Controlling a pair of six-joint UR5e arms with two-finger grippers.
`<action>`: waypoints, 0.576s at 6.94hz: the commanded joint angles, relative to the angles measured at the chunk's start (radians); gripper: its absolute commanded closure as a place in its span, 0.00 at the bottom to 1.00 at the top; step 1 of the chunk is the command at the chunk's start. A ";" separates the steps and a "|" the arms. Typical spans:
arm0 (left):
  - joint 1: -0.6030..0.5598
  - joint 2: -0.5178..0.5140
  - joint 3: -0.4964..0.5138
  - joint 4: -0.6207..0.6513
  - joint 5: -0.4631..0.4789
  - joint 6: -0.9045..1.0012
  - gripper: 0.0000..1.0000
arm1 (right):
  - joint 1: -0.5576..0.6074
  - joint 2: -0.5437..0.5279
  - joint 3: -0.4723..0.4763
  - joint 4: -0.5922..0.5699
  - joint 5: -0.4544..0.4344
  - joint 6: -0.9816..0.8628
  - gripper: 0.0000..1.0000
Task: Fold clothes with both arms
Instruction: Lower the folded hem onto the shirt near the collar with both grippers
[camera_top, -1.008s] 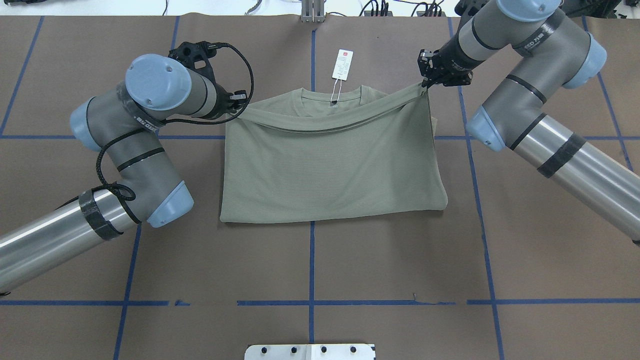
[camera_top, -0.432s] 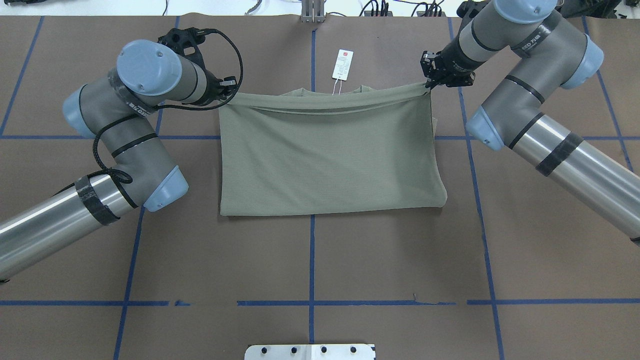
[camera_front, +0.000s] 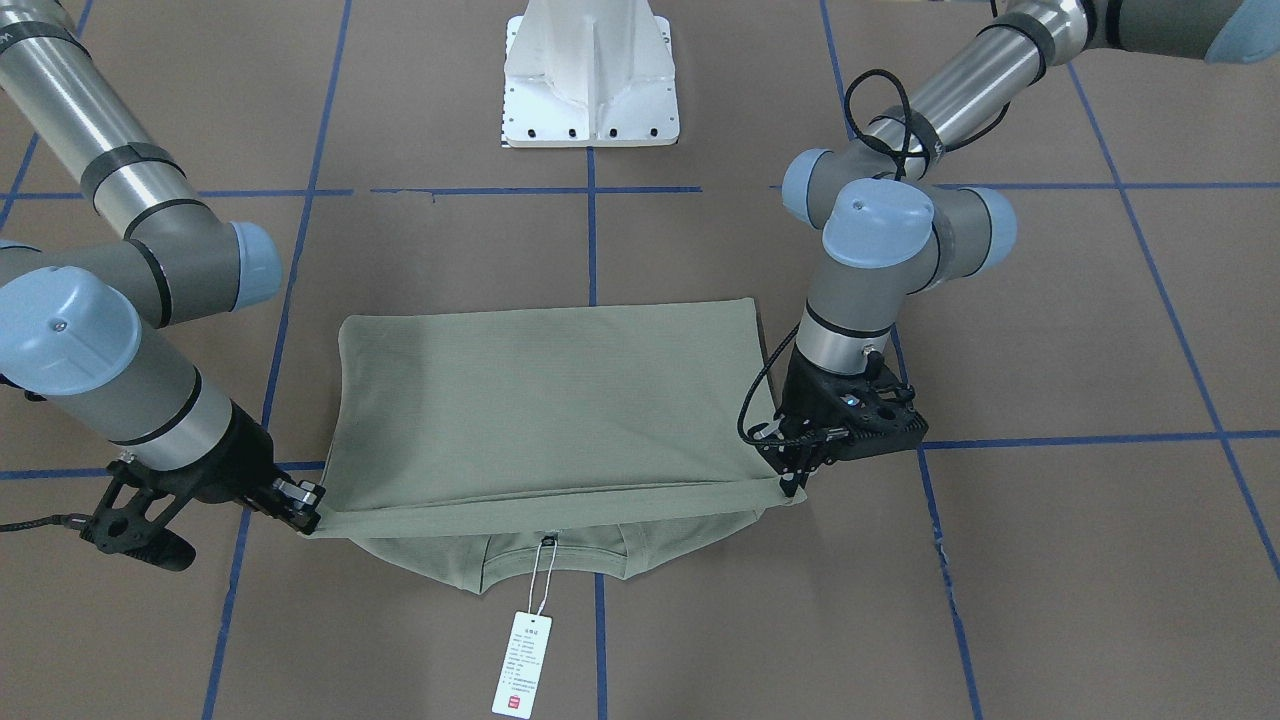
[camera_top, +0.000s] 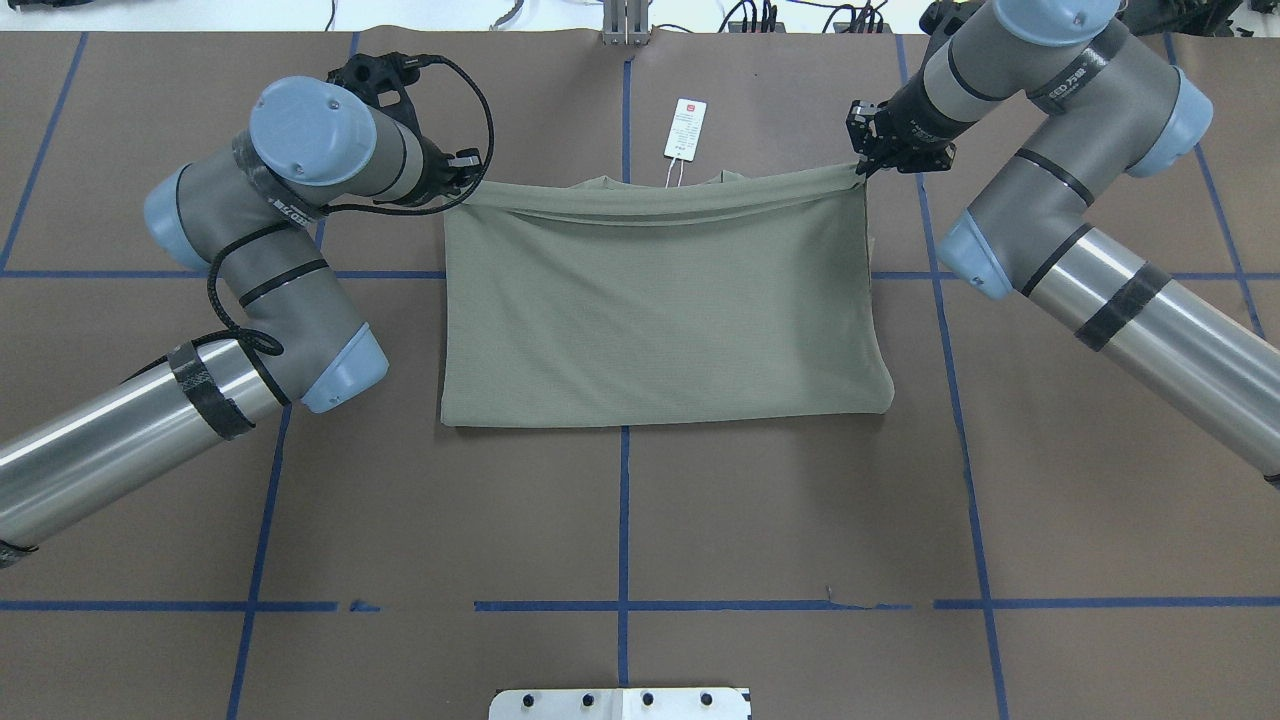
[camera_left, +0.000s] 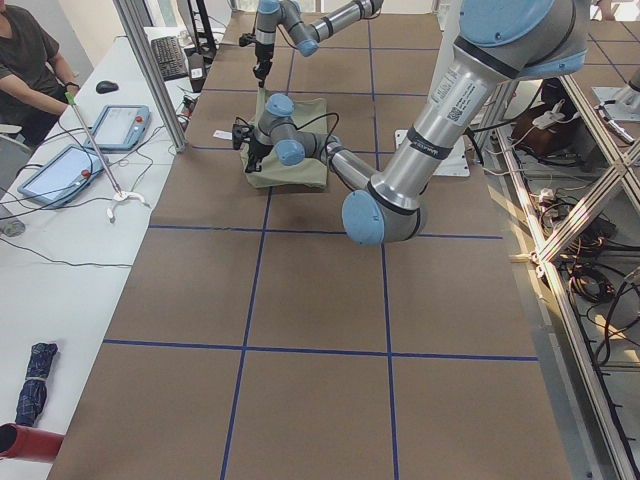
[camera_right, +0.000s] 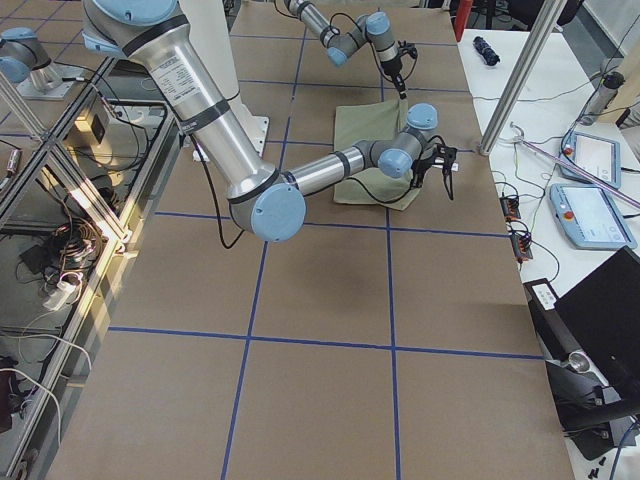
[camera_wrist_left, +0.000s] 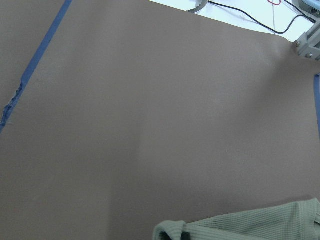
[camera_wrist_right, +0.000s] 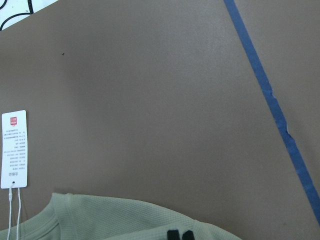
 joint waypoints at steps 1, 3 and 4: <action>0.003 -0.016 0.003 0.000 0.000 -0.004 1.00 | -0.013 -0.003 0.001 0.002 0.000 -0.001 1.00; 0.003 -0.016 0.005 0.000 0.000 -0.002 0.98 | -0.018 -0.007 0.001 0.003 0.002 -0.003 0.91; 0.003 -0.016 0.005 0.000 0.000 -0.002 0.44 | -0.022 -0.006 0.001 0.005 0.002 -0.003 0.53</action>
